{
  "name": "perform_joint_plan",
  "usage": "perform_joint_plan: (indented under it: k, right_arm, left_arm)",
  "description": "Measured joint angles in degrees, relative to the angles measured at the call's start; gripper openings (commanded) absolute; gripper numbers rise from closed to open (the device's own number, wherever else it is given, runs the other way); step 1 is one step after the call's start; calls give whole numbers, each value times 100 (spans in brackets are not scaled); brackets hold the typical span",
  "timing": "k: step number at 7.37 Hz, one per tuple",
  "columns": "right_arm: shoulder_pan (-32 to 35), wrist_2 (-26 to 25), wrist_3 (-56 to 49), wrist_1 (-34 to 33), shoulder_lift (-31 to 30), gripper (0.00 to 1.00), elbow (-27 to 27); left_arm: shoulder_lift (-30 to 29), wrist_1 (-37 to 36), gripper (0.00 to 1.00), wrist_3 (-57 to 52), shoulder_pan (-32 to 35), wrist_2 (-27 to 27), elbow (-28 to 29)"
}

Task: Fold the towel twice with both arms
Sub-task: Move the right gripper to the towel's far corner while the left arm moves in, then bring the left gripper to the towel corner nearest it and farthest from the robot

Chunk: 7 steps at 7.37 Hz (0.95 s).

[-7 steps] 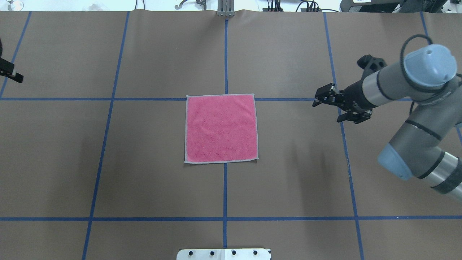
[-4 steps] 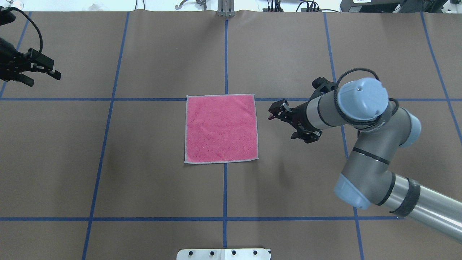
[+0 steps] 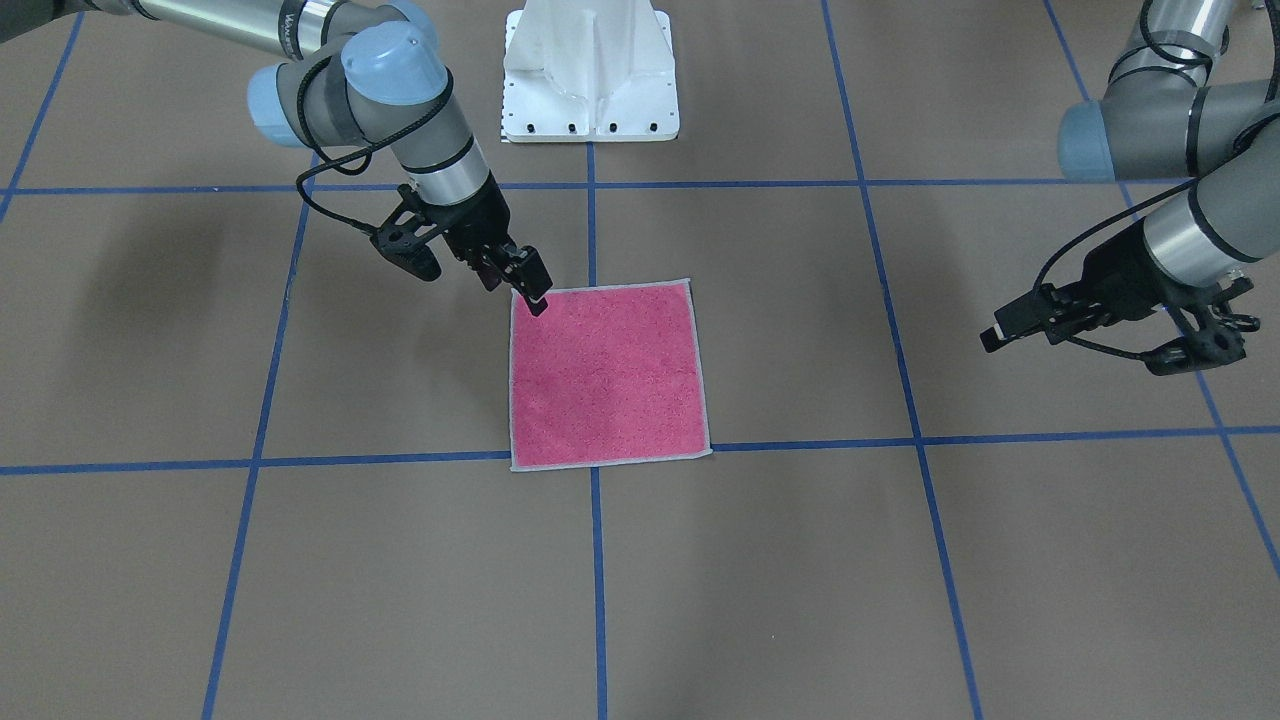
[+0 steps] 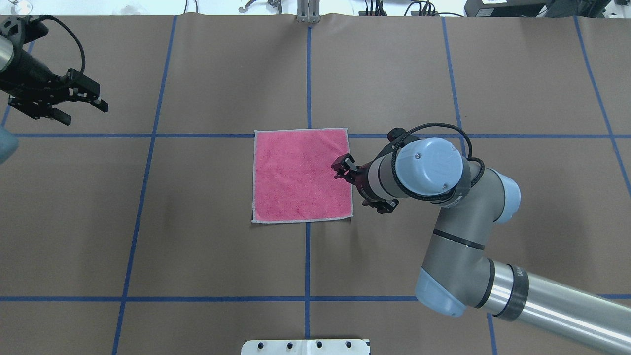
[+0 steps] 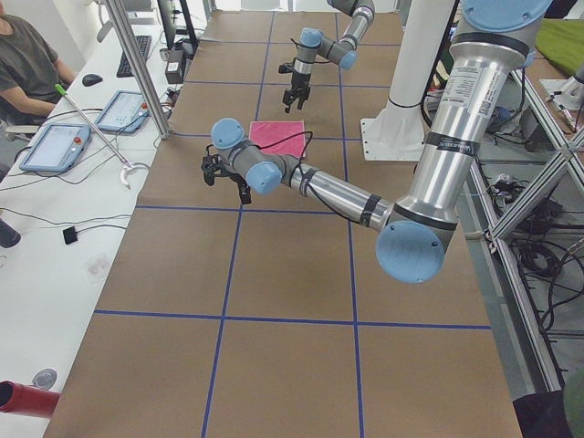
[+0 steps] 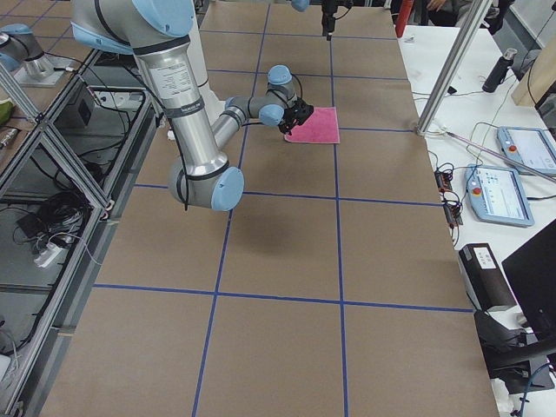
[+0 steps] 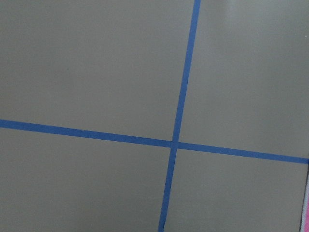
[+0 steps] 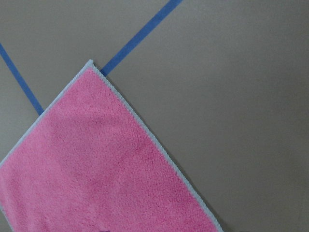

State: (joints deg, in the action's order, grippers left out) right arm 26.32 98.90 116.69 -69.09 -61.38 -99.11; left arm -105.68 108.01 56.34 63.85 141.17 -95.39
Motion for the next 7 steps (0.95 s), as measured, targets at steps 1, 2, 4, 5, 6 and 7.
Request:
perform_joint_plan:
  k: [1,2,4,5,6,7]
  right_arm:
    - [-69,-55,104,-16,32,82,53]
    - [-119,-78,164,-33,22,80,77]
    - [-175,-92,219,-83,-22,72,139]
    - [-196,-92,252,-106,-28,68,155]
    - [-227,-91,311,-116,-33,65,160]
    - [-261,-91,349,-120,-41,62,161]
  left_arm:
    - [-14,0,100,50,-35,-8,8]
    - [-19,0,100,69,-54,-14,16]
    - [-25,0,100,116,-66,-17,27]
    - [-29,1,100,179,-76,-13,29]
    - [-31,1,100,228,-86,-11,29]
    - [-30,1,100,251,-89,-11,33]
